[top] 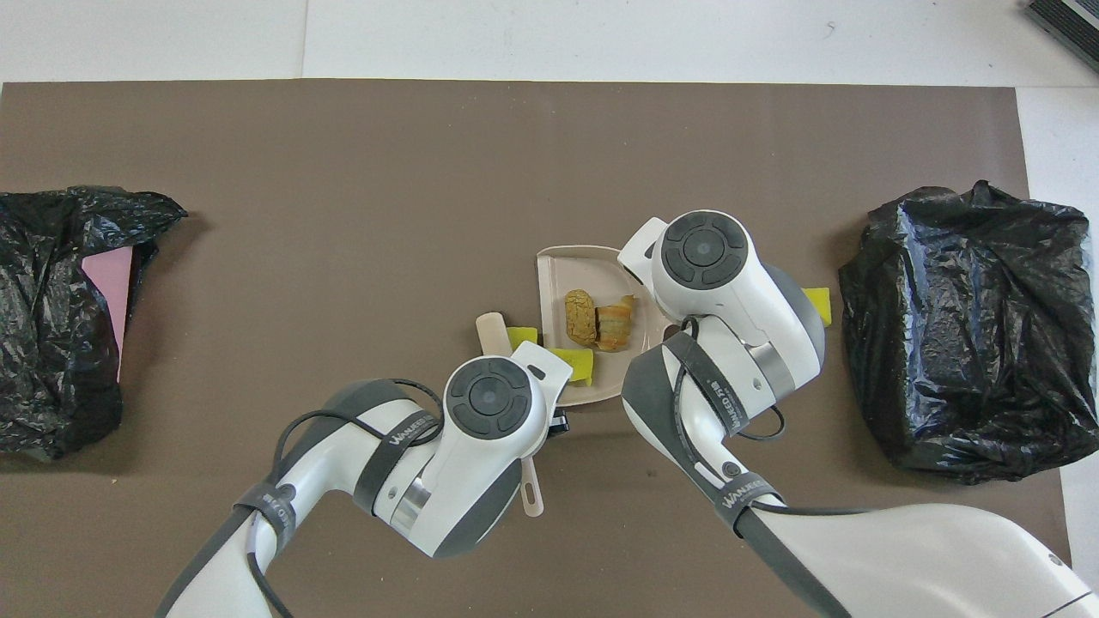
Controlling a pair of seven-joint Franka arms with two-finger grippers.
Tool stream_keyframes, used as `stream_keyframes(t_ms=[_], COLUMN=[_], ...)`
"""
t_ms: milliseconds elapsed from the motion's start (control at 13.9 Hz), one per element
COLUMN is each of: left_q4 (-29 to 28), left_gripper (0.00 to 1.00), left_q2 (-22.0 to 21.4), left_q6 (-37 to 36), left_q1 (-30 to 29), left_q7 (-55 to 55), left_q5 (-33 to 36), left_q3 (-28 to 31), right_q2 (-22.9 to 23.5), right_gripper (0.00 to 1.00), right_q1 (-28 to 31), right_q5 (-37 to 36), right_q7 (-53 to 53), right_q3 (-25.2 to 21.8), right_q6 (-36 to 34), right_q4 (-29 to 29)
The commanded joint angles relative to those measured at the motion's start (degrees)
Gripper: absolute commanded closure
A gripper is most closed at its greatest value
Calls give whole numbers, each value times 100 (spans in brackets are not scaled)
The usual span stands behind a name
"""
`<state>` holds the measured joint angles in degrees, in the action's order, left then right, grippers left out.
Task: Sweep and dump trash in bin
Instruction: 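Sweep the yellow sponges with the left gripper's brush into the dustpan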
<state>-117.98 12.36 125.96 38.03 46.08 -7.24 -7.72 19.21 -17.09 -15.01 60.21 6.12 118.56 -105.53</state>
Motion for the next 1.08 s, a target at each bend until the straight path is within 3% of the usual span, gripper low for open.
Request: stream_keyframes(t_ms=[0,216,360,504,647,1007], left_q4=[547,522,504,460,434,215], left_gripper=[100,100,100,100,100,100], left_q2=[364,364,277,-74,-329,-602], left_q6=[-2,210,192,-122,-640,-1160], left_q1=[274,187,65,-6,-7,265], left_q7=[-773,-2091,-2376,-2018,-923,673], left_q5=[83,-214,-645,-655,-612,-86], left_q3=[-10,-37,-28,7,33,25], right_q2=[-84,-84,-76,-76,-76,-58], right_gripper=[100,100,100,100,100,100], right_q1=[110,119,145,145,145,163], right_q5=[-143,-143,-143,-143,-152,-143], right_q7=[166,175,166,175,175,175], right_q3=[38,47,47,47,47,47], right_q6=[212,247,247,247,256,308], right_q4=[-188,-188,-188,-188,-188,-179])
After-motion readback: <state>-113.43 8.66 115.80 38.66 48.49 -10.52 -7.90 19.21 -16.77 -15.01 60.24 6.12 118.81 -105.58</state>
